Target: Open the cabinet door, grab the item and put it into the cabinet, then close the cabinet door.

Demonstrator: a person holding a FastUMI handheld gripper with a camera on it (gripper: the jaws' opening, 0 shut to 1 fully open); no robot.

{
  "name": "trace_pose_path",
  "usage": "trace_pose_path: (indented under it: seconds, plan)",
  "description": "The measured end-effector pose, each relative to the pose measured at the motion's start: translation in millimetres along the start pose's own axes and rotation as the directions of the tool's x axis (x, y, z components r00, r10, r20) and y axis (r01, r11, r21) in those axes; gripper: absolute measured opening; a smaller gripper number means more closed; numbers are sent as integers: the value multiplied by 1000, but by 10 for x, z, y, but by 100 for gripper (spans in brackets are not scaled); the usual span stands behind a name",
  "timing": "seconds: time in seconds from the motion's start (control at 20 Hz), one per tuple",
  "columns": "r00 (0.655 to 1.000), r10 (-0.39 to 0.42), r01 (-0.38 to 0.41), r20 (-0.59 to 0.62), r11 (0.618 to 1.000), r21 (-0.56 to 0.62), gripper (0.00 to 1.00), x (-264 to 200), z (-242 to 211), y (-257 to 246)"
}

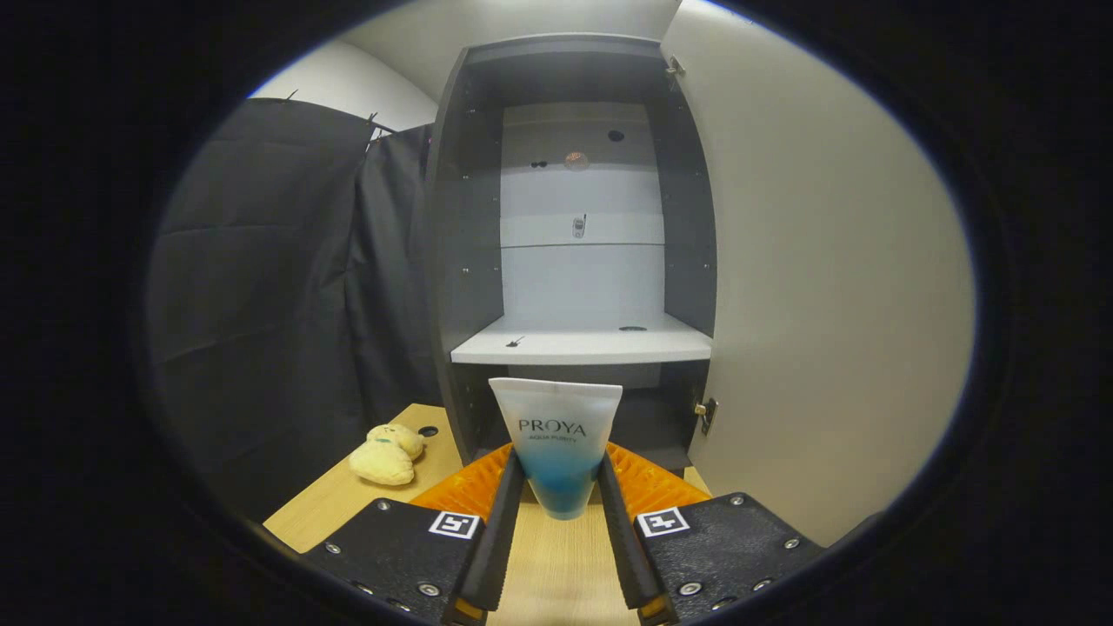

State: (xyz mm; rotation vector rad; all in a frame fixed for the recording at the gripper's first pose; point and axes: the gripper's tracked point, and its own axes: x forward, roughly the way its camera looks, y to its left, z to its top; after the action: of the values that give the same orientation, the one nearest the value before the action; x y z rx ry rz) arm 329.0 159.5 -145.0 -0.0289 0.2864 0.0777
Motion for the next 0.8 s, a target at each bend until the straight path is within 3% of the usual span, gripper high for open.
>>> trace_pose_path:
  seconds: [0.8]
  plan:
    - [999,18,-20,45,999,42,51,903,939,-192]
